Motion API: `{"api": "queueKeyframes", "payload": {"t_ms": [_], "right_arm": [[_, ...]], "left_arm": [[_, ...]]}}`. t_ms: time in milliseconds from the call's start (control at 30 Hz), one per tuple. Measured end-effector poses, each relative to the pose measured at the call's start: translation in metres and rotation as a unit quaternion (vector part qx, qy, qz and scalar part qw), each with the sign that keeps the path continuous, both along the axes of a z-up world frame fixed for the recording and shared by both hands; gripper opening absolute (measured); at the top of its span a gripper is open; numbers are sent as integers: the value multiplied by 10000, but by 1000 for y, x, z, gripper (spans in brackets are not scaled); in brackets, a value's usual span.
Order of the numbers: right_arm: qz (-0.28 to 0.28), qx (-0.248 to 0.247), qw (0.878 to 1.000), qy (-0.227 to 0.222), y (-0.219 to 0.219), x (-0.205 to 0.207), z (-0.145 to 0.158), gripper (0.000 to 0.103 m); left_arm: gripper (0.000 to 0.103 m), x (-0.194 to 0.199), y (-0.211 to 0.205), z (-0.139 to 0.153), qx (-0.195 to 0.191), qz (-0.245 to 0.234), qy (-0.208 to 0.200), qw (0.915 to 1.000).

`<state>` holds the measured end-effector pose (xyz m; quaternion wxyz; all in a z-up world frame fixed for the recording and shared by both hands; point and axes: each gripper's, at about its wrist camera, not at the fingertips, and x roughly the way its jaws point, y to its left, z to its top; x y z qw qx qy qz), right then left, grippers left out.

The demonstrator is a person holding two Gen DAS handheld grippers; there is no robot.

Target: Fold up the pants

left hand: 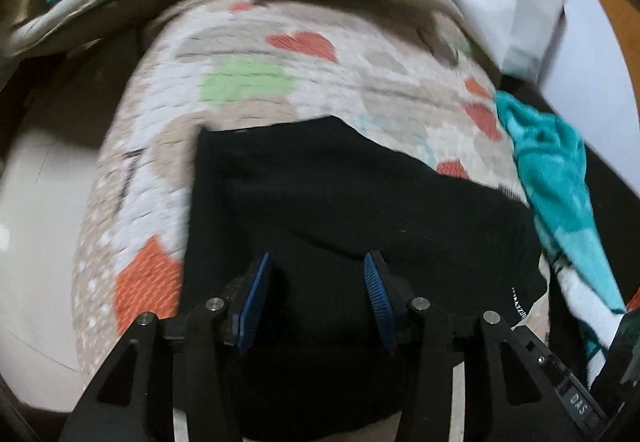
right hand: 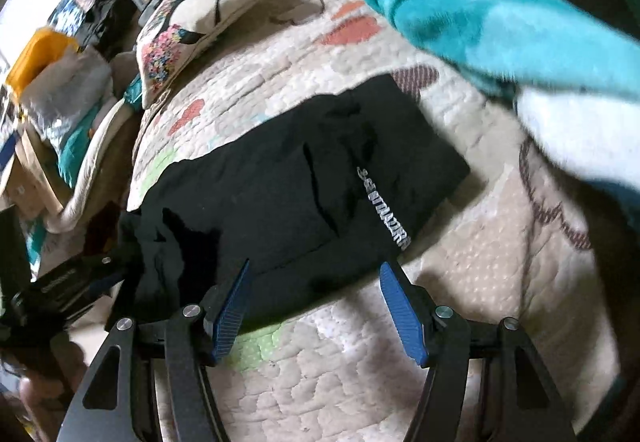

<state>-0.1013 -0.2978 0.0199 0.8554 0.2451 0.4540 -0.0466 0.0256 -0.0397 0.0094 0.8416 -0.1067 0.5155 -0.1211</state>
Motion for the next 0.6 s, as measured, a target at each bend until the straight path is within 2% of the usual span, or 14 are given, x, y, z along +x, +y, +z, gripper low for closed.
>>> {"api": "queueKeyframes", "payload": {"t_ms": [33,100,167,233,300,400,533,567,600], "right_arm": [[-87,56,9999,30,-4,-1,-2,70],[-292,150,9994,89,-13,-2,-5,70],[-590,280,9977,189,-27,-3,-13,70],[-799,520,9952,207,-38,-2,-21,70],[-877,561,9944,152,-42,0,-22,70],[-969,430,9944,-15,-43,5,-20,70],[-1126,473,9925,-89,-48,11,-23,70],[-1151,473,9922,-115,-49,12,-25,70],[-1159,457,9921,-139,-50,13,-25,70]], "left_arm": [[46,8,-7,3,-18,-81,33,10000],[46,21,-24,18,39,-294,-167,9994],[49,36,-59,35,201,-852,-399,9954],[50,45,-94,39,347,-1424,-403,9884],[50,51,-132,37,507,-1920,-408,9792],[50,55,-189,28,678,-2674,-405,9604],[50,61,-263,3,868,-3559,-78,9304],[52,61,-273,-3,886,-3657,-23,9265],[58,63,-284,-10,938,-3754,41,9221]]}}
